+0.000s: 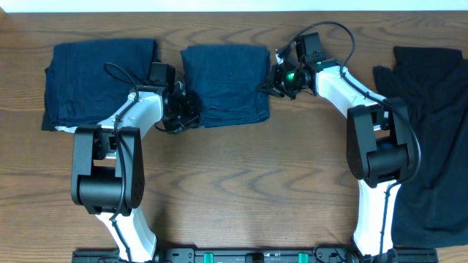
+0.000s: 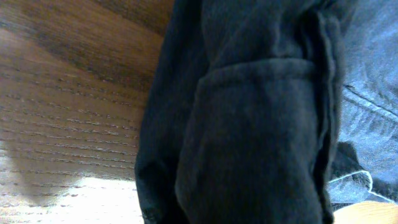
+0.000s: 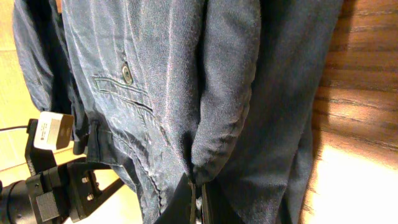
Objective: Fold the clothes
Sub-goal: 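Release the bundle and lift the right gripper away to the right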
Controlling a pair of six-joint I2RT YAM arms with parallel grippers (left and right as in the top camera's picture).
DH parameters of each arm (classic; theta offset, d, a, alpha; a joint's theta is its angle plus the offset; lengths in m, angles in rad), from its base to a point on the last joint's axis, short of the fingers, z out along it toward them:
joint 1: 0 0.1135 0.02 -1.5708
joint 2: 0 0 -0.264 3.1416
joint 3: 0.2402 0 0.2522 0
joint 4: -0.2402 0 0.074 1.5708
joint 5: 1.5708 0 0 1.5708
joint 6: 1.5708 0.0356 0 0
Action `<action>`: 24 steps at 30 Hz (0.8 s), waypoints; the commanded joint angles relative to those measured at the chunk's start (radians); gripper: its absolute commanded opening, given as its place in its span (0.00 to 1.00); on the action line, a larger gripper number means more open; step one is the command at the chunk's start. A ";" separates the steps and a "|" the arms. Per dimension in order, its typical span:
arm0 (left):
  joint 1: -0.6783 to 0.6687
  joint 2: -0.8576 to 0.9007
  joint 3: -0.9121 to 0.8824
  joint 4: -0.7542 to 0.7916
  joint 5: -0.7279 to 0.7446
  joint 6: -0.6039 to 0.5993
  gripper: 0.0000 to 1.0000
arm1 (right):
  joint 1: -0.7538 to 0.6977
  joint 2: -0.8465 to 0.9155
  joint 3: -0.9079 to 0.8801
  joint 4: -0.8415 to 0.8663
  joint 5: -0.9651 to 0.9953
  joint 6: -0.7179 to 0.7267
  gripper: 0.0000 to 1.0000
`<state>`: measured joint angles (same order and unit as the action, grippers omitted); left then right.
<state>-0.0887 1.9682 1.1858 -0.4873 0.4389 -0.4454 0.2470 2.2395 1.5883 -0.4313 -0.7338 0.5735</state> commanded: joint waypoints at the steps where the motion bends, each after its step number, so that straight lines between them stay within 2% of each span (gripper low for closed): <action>1: 0.001 0.039 -0.039 -0.001 -0.047 -0.005 0.06 | -0.013 -0.040 0.020 -0.009 -0.045 -0.017 0.01; 18: 0.001 0.039 -0.039 -0.001 -0.048 -0.005 0.06 | -0.058 -0.048 0.020 -0.064 -0.040 -0.053 0.01; 24: 0.001 0.039 -0.039 -0.001 -0.048 -0.005 0.06 | -0.059 -0.048 0.020 -0.114 0.000 -0.094 0.04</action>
<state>-0.0887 1.9682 1.1858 -0.4839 0.4397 -0.4454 0.2039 2.2372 1.5883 -0.5255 -0.7609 0.5266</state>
